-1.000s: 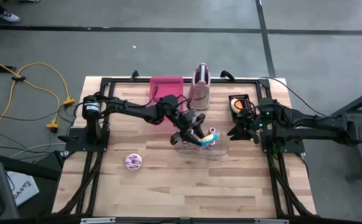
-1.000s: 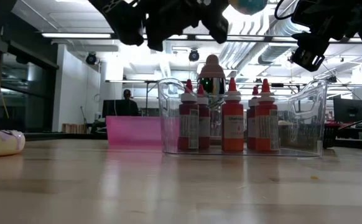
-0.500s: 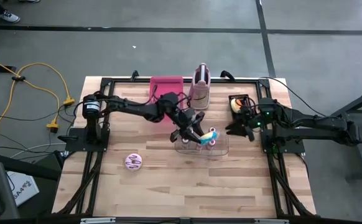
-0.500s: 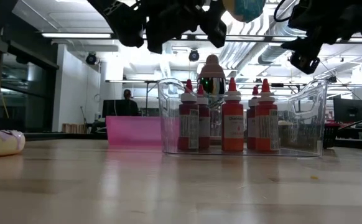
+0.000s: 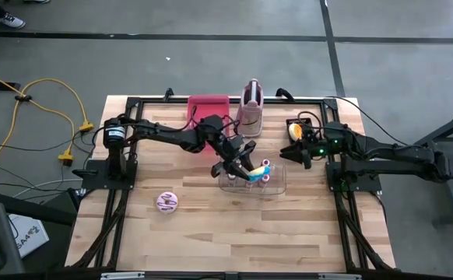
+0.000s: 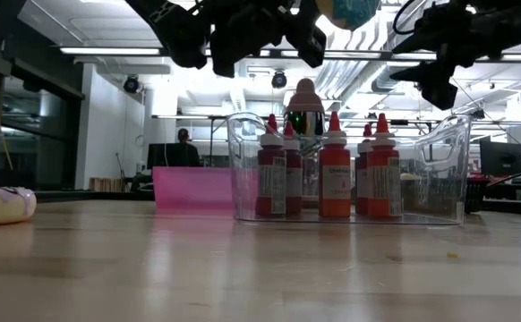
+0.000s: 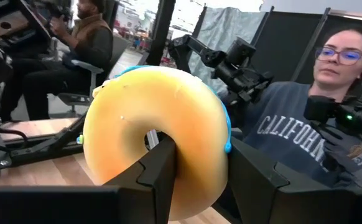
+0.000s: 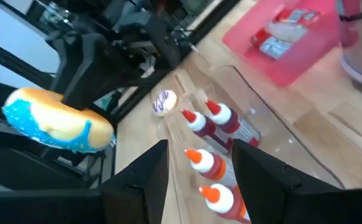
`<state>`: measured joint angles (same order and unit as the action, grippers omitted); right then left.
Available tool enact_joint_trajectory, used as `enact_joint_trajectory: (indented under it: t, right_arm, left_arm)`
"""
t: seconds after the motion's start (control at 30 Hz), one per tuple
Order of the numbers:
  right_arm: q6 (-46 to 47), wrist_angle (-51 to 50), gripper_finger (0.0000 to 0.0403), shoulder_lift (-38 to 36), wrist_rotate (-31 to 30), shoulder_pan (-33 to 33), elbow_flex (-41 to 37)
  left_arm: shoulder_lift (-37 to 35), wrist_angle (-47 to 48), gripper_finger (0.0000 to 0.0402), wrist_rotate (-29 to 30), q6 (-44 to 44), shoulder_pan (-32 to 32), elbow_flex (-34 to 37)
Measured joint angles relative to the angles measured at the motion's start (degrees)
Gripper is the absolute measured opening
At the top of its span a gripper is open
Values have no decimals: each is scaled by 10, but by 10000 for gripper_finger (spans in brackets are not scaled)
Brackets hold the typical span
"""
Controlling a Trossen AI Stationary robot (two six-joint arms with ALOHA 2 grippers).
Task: Pick & Place Food Item
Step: Put the blue donut into the black bin
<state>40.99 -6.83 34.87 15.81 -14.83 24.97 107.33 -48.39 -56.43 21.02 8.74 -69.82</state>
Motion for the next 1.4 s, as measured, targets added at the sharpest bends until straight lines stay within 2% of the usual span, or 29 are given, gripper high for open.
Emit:
enact_joint_trajectory:
  t: [0.1, 0.27, 0.5, 0.67, 0.83, 0.93, 1.27, 1.4]
  right_arm:
    - [-7, 31, 162, 2, -2, 0, 0]
    - [-17, 119, 162, 11, 38, 0, 0]
    - [-35, 159, 162, 42, 57, 20, 0]
    - [-115, 200, 162, 80, 99, 51, 0]
    - [-190, 266, 162, 106, 99, 99, 0]
    - [-242, 273, 162, 108, 86, 126, 0]
    - [-350, 274, 164, 108, -51, 207, 0]
    - [-353, 292, 184, 108, -59, 217, 0]
  left_arm:
    - [0, -26, 129, 19, 0, -5, 0]
    - [0, -90, 129, 21, 0, -21, 0]
    - [0, -137, 129, 34, 39, -41, 0]
    - [0, -138, 129, 48, 43, -53, 0]
    - [0, -138, 129, 49, 43, -57, 0]
    - [0, -138, 129, 50, 47, -57, 0]
    - [0, -138, 129, 51, 61, -57, 0]
    - [0, -138, 129, 51, 61, -61, 0]
